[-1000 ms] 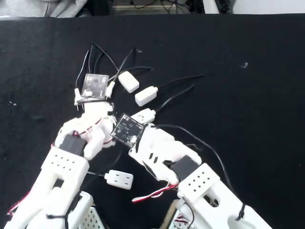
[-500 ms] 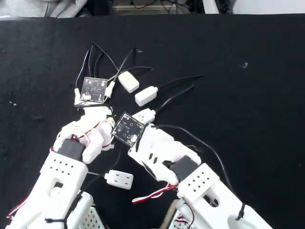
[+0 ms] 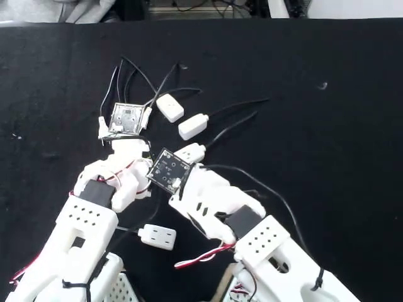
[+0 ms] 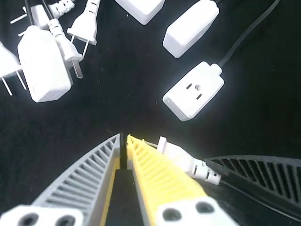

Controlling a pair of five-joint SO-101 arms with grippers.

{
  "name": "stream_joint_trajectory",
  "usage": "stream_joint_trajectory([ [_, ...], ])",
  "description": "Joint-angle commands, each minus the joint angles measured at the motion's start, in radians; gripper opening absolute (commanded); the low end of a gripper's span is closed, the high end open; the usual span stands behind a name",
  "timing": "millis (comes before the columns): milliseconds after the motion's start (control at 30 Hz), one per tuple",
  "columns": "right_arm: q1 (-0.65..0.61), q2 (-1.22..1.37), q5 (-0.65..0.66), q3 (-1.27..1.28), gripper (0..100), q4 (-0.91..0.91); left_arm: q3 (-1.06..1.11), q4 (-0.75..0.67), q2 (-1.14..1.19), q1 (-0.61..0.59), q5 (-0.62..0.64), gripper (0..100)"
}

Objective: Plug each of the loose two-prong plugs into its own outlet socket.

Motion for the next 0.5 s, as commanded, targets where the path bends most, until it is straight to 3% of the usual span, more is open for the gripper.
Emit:
stream_joint_trajectory([
  [0, -0.006, -0.002, -0.008, -0.048, 1.1, -0.021, -0.012, -0.018, 0.002, 0.010, 0.006, 3],
  [467, 0.000, 0.002, -0.011, -0.067, 1.1, -0.021, 0.022, -0.017, -0.008, 0.077, 0.006, 3],
])
